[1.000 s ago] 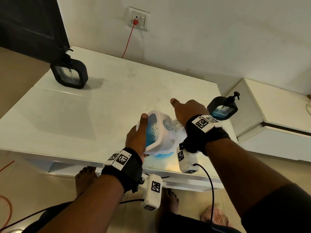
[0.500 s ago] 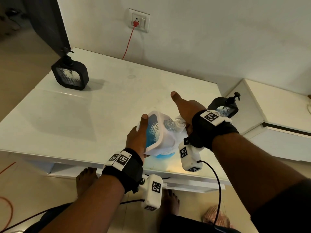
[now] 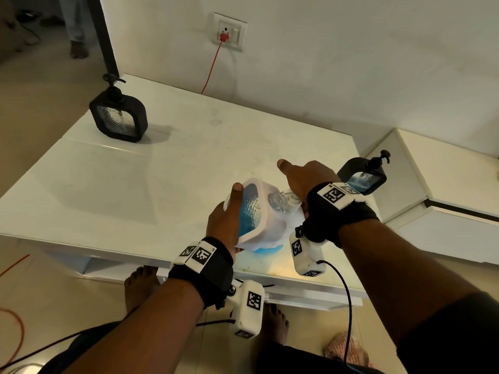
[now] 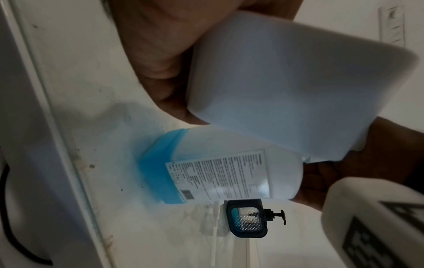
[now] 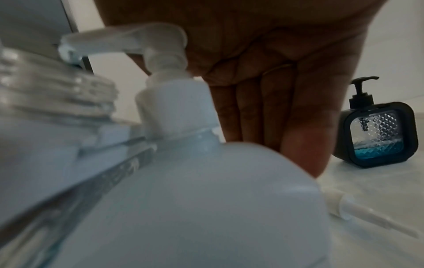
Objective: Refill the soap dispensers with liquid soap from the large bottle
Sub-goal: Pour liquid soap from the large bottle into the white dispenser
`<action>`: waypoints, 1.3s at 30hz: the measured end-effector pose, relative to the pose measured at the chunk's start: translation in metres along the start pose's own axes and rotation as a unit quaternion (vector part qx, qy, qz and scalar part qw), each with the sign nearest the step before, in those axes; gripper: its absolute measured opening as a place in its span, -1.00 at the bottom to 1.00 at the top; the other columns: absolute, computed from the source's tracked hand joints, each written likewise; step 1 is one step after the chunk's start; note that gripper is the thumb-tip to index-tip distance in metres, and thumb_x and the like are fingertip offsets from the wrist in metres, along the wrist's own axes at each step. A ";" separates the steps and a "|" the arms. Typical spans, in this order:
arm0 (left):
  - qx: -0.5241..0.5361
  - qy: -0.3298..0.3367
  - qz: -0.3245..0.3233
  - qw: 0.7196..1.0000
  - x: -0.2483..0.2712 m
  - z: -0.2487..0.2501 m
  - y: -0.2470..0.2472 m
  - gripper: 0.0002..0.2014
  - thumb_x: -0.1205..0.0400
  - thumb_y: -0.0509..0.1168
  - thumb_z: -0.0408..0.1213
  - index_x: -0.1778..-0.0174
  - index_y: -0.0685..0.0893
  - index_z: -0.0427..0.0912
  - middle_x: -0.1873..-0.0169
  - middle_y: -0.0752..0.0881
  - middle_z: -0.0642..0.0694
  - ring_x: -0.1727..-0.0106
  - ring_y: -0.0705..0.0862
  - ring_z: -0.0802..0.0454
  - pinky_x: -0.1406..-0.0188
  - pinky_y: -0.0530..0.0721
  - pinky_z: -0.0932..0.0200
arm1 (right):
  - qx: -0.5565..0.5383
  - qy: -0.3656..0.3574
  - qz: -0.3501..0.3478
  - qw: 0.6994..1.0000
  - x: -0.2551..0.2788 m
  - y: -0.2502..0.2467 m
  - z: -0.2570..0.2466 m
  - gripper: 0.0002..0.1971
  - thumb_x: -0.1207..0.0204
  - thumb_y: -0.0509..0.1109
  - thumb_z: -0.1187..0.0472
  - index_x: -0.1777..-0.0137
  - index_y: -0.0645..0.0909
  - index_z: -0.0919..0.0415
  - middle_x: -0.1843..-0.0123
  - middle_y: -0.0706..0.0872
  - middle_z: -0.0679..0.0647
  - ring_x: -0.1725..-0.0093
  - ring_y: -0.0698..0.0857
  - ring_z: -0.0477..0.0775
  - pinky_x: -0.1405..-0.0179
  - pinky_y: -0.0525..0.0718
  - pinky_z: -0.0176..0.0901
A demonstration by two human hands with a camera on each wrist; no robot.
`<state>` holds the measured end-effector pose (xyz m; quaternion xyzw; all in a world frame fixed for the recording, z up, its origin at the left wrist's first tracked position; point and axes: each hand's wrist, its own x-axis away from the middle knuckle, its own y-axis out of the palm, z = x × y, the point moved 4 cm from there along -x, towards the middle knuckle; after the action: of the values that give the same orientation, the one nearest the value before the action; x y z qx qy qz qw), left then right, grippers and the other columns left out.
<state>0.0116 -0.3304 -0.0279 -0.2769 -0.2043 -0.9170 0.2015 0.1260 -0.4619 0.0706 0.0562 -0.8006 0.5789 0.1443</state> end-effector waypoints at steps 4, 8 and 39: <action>0.003 0.000 -0.003 1.000 0.002 0.002 0.001 -0.02 -0.11 0.22 0.63 -0.30 0.70 0.03 -0.18 0.81 -0.15 -0.17 0.78 -0.21 -0.28 0.77 -0.33 | 0.022 0.008 0.024 0.999 0.001 0.002 0.002 -0.35 -0.60 0.13 -0.39 -0.15 0.67 0.21 -0.14 0.74 0.17 0.05 0.56 0.21 0.04 0.43 -0.05; 0.004 -0.005 0.000 1.000 0.005 0.003 0.000 -0.11 -0.17 0.22 0.59 -0.26 0.69 0.05 -0.17 0.81 -0.14 -0.17 0.78 -0.20 -0.28 0.77 -0.32 | 0.007 0.009 0.005 1.000 0.003 0.001 0.000 -0.32 -0.59 0.08 -0.43 -0.01 0.68 0.20 0.02 0.72 0.16 0.08 0.61 0.22 0.06 0.46 -0.05; 0.010 -0.010 0.001 1.000 -0.002 -0.001 0.000 -0.22 -0.40 0.23 0.54 -0.30 0.71 0.01 -0.13 0.83 -0.15 -0.13 0.80 -0.20 -0.26 0.79 -0.30 | 0.004 0.005 0.007 1.000 0.002 0.002 0.001 -0.37 -0.66 0.10 -0.31 -0.30 0.62 0.24 -0.30 0.70 0.21 -0.17 0.63 0.26 -0.03 0.40 -0.08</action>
<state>0.0127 -0.3304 -0.0299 -0.2839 -0.2155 -0.9119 0.2034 0.1235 -0.4621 0.0686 0.0480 -0.7981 0.5831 0.1437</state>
